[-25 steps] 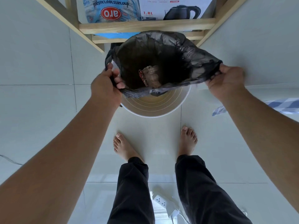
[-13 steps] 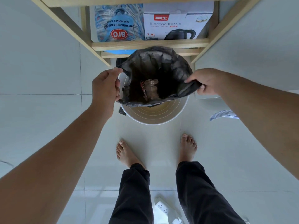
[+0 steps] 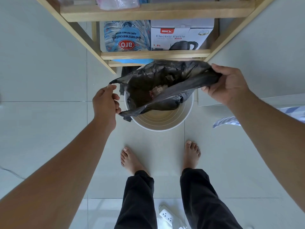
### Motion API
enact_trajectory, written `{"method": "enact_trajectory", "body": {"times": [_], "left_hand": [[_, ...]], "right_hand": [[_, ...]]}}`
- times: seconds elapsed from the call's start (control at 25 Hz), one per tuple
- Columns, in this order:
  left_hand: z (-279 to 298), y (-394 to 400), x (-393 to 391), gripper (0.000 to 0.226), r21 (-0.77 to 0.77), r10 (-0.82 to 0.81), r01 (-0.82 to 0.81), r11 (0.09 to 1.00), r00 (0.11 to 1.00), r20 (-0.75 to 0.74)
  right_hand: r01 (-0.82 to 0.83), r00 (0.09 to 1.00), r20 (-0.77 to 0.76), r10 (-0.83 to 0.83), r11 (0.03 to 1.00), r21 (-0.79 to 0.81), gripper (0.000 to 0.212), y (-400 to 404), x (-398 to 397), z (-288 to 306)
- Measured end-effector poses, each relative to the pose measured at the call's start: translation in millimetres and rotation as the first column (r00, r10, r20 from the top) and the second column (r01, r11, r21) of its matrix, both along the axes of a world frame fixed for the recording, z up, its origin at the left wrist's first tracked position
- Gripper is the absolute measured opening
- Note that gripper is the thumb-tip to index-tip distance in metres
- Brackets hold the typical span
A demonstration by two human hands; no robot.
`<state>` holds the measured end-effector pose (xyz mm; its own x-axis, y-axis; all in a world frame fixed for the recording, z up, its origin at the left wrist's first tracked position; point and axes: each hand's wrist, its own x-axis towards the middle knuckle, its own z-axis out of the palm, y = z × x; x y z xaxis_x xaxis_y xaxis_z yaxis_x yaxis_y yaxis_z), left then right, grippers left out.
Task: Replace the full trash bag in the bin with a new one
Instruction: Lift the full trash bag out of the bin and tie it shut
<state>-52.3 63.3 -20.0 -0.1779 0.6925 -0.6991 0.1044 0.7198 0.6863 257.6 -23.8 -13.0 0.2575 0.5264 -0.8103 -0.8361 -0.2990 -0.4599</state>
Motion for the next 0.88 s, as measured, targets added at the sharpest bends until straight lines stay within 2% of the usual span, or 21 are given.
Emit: {"method": "enact_trajectory", "body": {"times": [0.08,0.12,0.24,0.32,0.36,0.4,0.44,0.48,0.52,0.56,0.6,0.64,0.68,0.72,0.76,0.84,0.88], "left_hand": [[-2,0,-5,0.015,-0.054,0.06,-0.06,0.997,0.998,-0.002],[-3,1,-8,0.013,-0.064,0.101,-0.1,0.993,0.995,0.011],[-4,9,-16,0.011,-0.055,0.283,-0.279,0.959,0.956,0.078],[-3,18,-19,0.012,-0.053,0.415,-0.411,0.91,0.9,0.132],[-2,21,-17,0.012,-0.044,0.429,-0.428,0.903,0.89,0.153],[0,23,-15,0.01,-0.022,0.394,-0.396,0.918,0.904,0.165],[2,23,-10,0.009,0.012,0.312,-0.319,0.948,0.935,0.171],[5,21,-3,0.008,0.049,0.194,-0.205,0.977,0.965,0.175],[8,19,5,0.01,0.08,0.056,-0.071,0.994,0.983,0.172],[12,16,12,0.011,0.102,-0.079,0.064,0.993,0.985,0.154],[15,15,18,0.011,0.114,-0.197,0.183,0.976,0.973,0.117],[17,13,23,0.012,0.12,-0.281,0.271,0.955,0.957,0.077],[18,12,28,0.013,0.128,-0.332,0.323,0.938,0.942,0.056],[20,11,32,0.018,0.15,-0.366,0.356,0.922,0.93,0.046],[20,11,35,0.024,0.192,-0.398,0.385,0.903,0.917,0.03],[19,13,41,0.025,0.273,-0.435,0.407,0.871,0.899,0.046],[17,14,44,0.021,0.296,-0.432,0.386,0.874,0.895,0.108]], "right_hand": [[-0.164,0.986,0.027,0.165,0.985,-0.05,0.006,-11,1,5],[-0.255,0.965,0.033,0.258,0.963,-0.09,0.004,-16,3,8],[-0.407,0.883,0.092,0.46,0.849,-0.337,0.013,-33,14,4],[-0.482,0.804,0.075,0.589,0.722,-0.497,0.022,-45,15,2],[-0.543,0.712,0.068,0.698,0.61,-0.577,0.02,-51,11,3],[-0.599,0.529,0.066,0.846,0.427,-0.678,0.015,-56,8,3],[-0.57,0.335,0.117,0.935,0.3,-0.765,0.014,-59,3,4],[-0.502,0.212,0.246,0.946,0.322,-0.803,0.016,-58,-1,5],[-0.431,0.247,0.412,0.877,0.48,-0.764,0.015,-55,-3,8],[-0.351,0.385,0.579,0.719,0.694,-0.629,0.01,-51,-5,11],[-0.304,0.5,0.649,0.574,0.818,-0.489,0.012,-48,-5,17],[-0.296,0.576,0.661,0.481,0.876,-0.38,0.02,-42,-8,23],[-0.354,0.57,0.667,0.481,0.875,-0.329,0.027,-39,-10,26],[-0.429,0.492,0.688,0.534,0.836,-0.342,0.031,-34,-11,29],[-0.471,0.369,0.714,0.595,0.782,-0.408,0.03,-29,-12,32],[-0.423,0.008,0.716,0.698,0.651,-0.63,0.019,-20,-9,34],[-0.375,-0.131,0.687,0.715,0.606,-0.702,0.021,-16,-6,35]]}}
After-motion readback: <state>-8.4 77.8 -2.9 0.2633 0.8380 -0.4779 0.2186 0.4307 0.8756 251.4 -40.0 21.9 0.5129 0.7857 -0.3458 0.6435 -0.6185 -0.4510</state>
